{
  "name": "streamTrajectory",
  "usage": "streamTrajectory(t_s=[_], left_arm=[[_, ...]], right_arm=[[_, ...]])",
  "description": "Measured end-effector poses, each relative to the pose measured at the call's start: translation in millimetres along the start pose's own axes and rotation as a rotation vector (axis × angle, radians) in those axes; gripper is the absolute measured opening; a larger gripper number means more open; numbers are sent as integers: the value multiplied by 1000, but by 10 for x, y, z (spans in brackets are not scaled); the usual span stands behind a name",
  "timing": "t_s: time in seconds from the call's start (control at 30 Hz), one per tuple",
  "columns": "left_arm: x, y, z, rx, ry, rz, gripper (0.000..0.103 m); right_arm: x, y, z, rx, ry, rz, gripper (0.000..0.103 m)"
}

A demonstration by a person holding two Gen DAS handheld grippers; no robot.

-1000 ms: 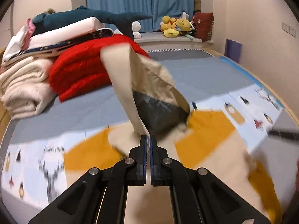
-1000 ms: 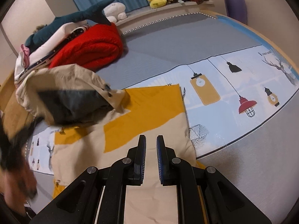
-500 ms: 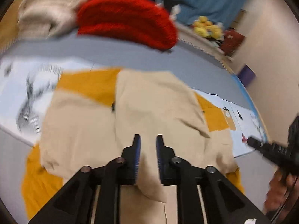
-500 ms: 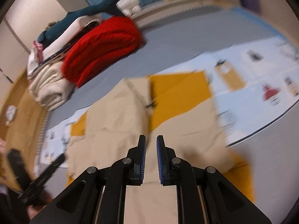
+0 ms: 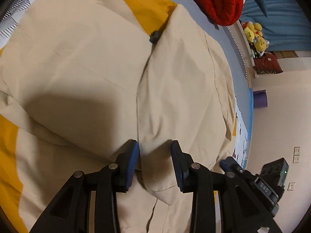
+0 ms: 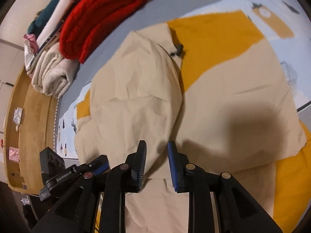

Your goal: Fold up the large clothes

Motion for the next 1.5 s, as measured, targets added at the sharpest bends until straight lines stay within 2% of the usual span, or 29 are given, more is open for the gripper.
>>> streamTrajectory(t_s=[0.13,0.17,0.2,0.23,0.4,0.5,0.6,0.67,0.77,0.83,0.9,0.93,1.0,1.03,1.1,1.17,1.23,1.3,1.33,1.4,1.43,1.5], left_arm=[[17,12,65,18,18,-21,30],[15,12,59,13,15,-22,23],[8,3,44,11,11,-18,4],[14,-3,24,22,8,-10,1],[-46,-203,-233,8,-53,101,1],[-43,-129,-263,-21,-50,94,1],[-8,-14,-168,-78,-5,70,2],[70,67,-37,-115,50,62,3],[130,107,52,-141,109,62,9],[74,-3,-50,-202,79,132,10],[13,-208,-244,-293,-15,269,12],[9,-299,-294,-299,-47,319,12],[69,-500,-273,-216,-52,389,12],[126,-551,-197,-158,-22,398,12],[306,-606,69,-43,93,389,12],[441,-572,285,-57,170,381,12],[557,-499,458,-138,233,405,12],[585,-506,438,-153,237,434,12],[587,-512,410,-150,250,441,12],[569,-545,356,-119,260,444,12],[541,-549,300,-100,248,440,12],[433,-550,152,-85,194,442,12]], right_arm=[[-46,-97,134,1,20,57,25],[-64,-117,155,-5,23,72,25],[-84,-135,166,-11,26,80,25],[-94,-130,189,-17,28,85,25],[-176,-55,215,-59,19,89,25],[-221,-11,229,-71,0,79,23],[-237,-43,255,-58,-3,87,7],[-250,-141,286,-2,-8,110,7],[-243,-243,380,72,16,123,7],[-262,-228,345,83,-11,116,7],[-303,-126,218,97,-85,74,9],[-311,-90,167,101,-114,53,9],[-358,56,12,88,-199,-2,10],[-373,93,-27,80,-214,-14,13],[-392,164,-27,34,-208,-33,18],[-375,157,50,0,-162,-15,21],[-367,52,182,12,-113,23,21],[-365,-56,278,49,-85,55,20],[-364,-119,311,66,-76,69,16],[-366,-240,319,127,-84,83,16],[-375,-273,309,154,-94,82,16],[-391,-264,272,154,-113,93,16]])
Point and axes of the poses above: each gripper's, at about its wrist camera, not at the fingertips, and z roughly the way its jaws point, y to its left, x to its underside, the point moved 5 cm from there along z, roughly the way its jaws point, and after that the axes turned 11 degrees about z, right-handed, at the moved point
